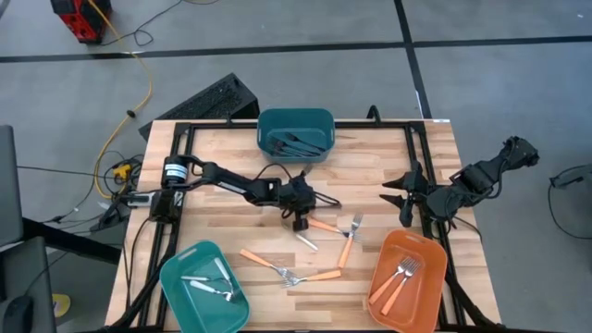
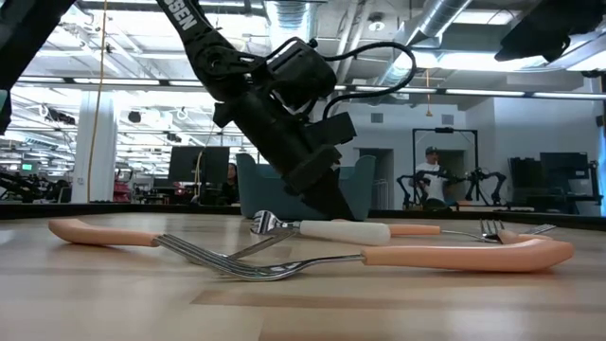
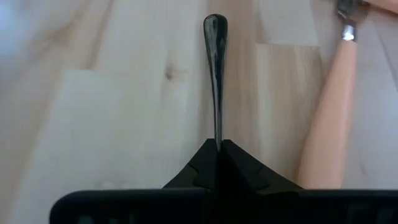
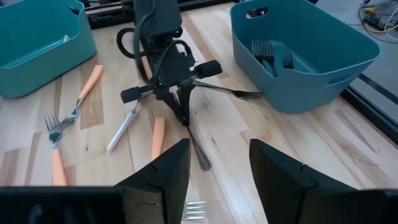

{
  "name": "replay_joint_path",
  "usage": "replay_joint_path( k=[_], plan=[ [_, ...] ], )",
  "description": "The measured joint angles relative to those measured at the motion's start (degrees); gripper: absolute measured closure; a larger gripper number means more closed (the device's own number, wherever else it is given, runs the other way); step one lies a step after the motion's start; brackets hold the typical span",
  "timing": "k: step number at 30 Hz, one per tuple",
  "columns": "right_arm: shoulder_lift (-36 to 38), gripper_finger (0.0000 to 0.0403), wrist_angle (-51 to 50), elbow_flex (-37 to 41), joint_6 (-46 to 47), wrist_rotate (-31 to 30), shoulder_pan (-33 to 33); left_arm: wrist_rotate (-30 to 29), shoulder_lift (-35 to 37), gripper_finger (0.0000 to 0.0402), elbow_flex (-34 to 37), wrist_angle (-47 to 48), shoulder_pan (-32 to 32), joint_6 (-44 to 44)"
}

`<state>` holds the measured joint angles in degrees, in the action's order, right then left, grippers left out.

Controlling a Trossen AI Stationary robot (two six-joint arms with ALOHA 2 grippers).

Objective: Sort silverware by color (type)
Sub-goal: Put the black fork into the blue bin

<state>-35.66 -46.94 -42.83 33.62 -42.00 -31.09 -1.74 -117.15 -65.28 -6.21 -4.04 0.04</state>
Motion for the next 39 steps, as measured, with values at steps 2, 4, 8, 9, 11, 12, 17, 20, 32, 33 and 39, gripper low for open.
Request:
replay_joint_path(
  k=[2,4,8,9,11,12,17,20,32,33,39],
  plan=[
    [0.0,0.0214,-0.02,0.0,-0.01,0.0,0.0,-0.33,0.94,0.0401,0.02,-0.11,-0.08,-0.12],
    [0.0,0.0214,-0.02,0.0,-0.01,0.0,0.0,-0.55,2.29,0.0401,0.0,-0.47,-0.07,-0.05],
    [0.0,0.0214,0.0,0.0,0.0,-0.02,0.0,-0.34,5.13,0.0401,-0.02,-0.35,0.01,1.13],
    [0.0,0.0214,0.02,0.0,0.0,-0.02,0.0,-0.21,5.97,0.0401,-0.02,-0.11,-0.06,1.54],
    [0.0,0.0214,0.11,-0.01,-0.02,-0.04,0.0,-0.28,7.66,0.0401,-0.11,0.26,-0.26,2.06],
    [0.0,0.0214,0.36,-0.02,-0.02,-0.04,0.0,-0.49,8.47,0.0401,-0.15,0.84,-0.43,2.31],
    [0.0,0.0214,1.83,-0.02,-0.03,-0.05,0.0,-0.65,12.04,0.0401,-0.13,4.52,-1.21,2.74],
    [0.0,0.0214,2.74,-0.02,0.65,-0.02,0.0,-0.67,14.28,0.0401,-0.15,5.46,-1.49,3.39],
    [0.0,0.0214,2.05,-0.02,1.9,0.0,0.01,-6.23,33.67,0.0401,10.54,0.6,-1.5,4.15],
    [0.0,0.0214,1.92,-0.02,1.89,-0.02,0.09,-6.81,35.93,0.0401,12.17,-0.32,-1.5,3.84],
    [-1.17,0.0213,1.93,-0.04,1.17,-3.08,0.11,-7.88,47.85,0.0402,24.54,-12.73,-1.43,-0.17]
  ],
)
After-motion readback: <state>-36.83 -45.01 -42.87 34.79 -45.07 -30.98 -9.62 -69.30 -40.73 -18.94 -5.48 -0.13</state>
